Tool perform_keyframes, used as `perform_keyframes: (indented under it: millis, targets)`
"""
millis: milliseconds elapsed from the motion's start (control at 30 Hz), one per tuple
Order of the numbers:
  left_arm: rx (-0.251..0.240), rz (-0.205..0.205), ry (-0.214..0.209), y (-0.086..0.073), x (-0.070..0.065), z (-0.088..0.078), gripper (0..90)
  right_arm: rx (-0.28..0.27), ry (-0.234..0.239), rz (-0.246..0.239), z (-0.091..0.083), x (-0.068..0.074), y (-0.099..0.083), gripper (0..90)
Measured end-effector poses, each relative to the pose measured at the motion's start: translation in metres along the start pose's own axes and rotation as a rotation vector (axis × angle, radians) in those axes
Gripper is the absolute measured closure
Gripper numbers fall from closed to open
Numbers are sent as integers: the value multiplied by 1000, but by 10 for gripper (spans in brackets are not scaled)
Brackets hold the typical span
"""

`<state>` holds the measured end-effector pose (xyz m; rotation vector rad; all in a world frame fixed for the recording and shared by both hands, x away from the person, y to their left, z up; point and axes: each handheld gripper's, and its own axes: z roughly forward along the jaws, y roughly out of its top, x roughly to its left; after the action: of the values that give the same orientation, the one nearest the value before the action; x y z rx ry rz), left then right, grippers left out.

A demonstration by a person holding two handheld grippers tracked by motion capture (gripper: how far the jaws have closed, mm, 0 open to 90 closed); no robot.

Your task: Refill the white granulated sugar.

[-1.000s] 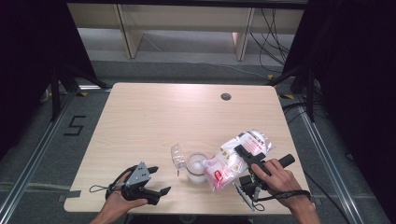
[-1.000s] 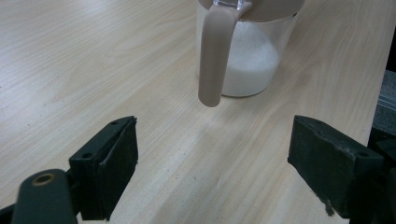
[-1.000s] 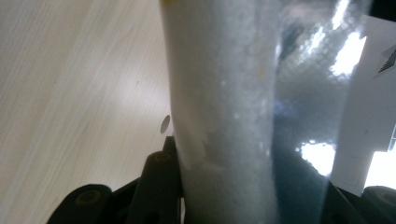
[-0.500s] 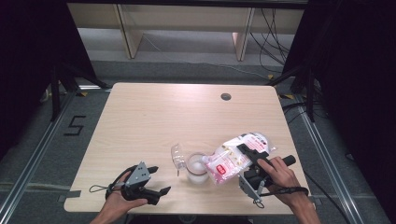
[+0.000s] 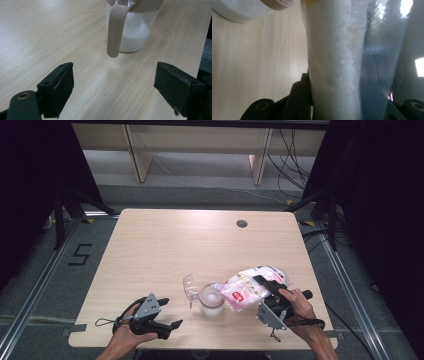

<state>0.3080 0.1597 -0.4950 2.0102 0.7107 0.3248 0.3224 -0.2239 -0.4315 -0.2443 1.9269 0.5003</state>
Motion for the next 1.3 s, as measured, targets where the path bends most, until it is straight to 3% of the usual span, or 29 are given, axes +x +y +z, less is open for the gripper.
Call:
perform_keyframes:
  millis: [200,267,300,333,367,400,433,467,567,633,800,933,1033,1167,1267,1300]
  targets:
    - [-4,-5,0,0,-1,0,156,-16,18,149,2,3,-12,737]
    - [-5,-5,-1,0,0,0,156,-26,21,180,4,2,-16,739]
    - [-6,-6,-1,0,0,0,156,-39,16,161,5,-1,-19,740]
    - [-17,-9,-6,0,0,1,156,-36,26,242,5,2,-21,741]
    - [-16,-10,-3,0,0,1,156,-45,40,285,5,3,-23,743]
    - [-3,-4,-2,0,0,0,156,-44,44,307,5,4,-25,744]
    - [-6,-8,-4,0,0,0,156,-62,43,299,7,2,-27,745]
    - [-3,-4,-3,0,0,0,156,-52,35,349,6,4,-28,747]
    - [-2,-4,-3,0,0,0,156,-84,29,394,8,5,-34,749]
    - [1,-1,-7,0,0,-1,156,-107,40,470,9,8,-38,751]
    - [-4,4,-3,1,0,-1,156,-150,48,575,14,11,-44,755]
    - [0,-1,-7,1,0,-1,156,-187,63,701,19,13,-51,757]
    - [-3,5,-1,1,1,-1,156,-195,61,750,23,14,-54,759]
    - [3,-1,-8,1,0,-1,156,-205,92,825,30,20,-58,761]
    - [0,0,-7,1,0,-1,156,-236,79,853,35,20,-64,761]
    - [1,-1,-6,1,0,-1,156,-239,78,888,35,21,-65,762]
